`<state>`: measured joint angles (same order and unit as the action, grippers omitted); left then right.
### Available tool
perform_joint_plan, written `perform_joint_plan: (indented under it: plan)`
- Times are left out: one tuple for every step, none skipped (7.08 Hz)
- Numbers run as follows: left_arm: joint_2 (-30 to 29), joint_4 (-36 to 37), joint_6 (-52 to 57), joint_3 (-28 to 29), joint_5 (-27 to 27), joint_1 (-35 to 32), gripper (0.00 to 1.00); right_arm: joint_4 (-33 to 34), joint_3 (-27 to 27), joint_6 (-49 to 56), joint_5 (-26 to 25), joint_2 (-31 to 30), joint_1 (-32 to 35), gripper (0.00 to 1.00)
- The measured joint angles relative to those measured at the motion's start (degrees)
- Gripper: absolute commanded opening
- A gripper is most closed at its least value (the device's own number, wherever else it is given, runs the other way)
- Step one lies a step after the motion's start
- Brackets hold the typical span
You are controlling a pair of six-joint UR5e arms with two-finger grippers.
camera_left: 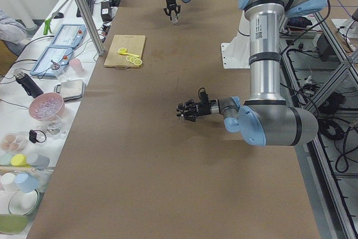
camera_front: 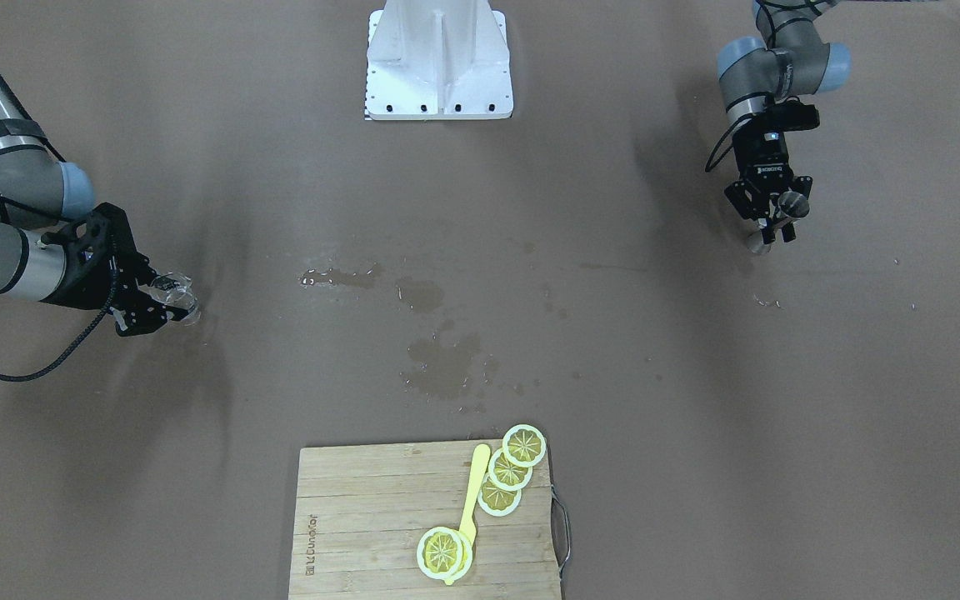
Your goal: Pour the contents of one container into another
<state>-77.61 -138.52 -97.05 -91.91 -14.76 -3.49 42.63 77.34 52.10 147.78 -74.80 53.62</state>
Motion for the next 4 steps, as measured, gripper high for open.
perform_joint_plan:
  plan:
    - [0.00,0.02,0.03,-0.07,0.04,0.20,0.99,0.00,0.01,-0.34,-0.01,0.00,-0.07,0.67]
    - [0.08,0.10,0.09,-0.21,0.19,0.41,0.99,0.00,0.01,-0.88,0.05,0.00,-0.13,0.76]
    - [0.57,0.20,0.18,-0.53,0.49,0.86,0.99,-0.11,0.01,-1.71,0.12,0.04,-0.19,0.90]
    - [2.01,0.24,0.29,-1.50,1.00,1.50,0.99,-0.53,0.04,-2.24,0.25,0.14,-0.21,0.98]
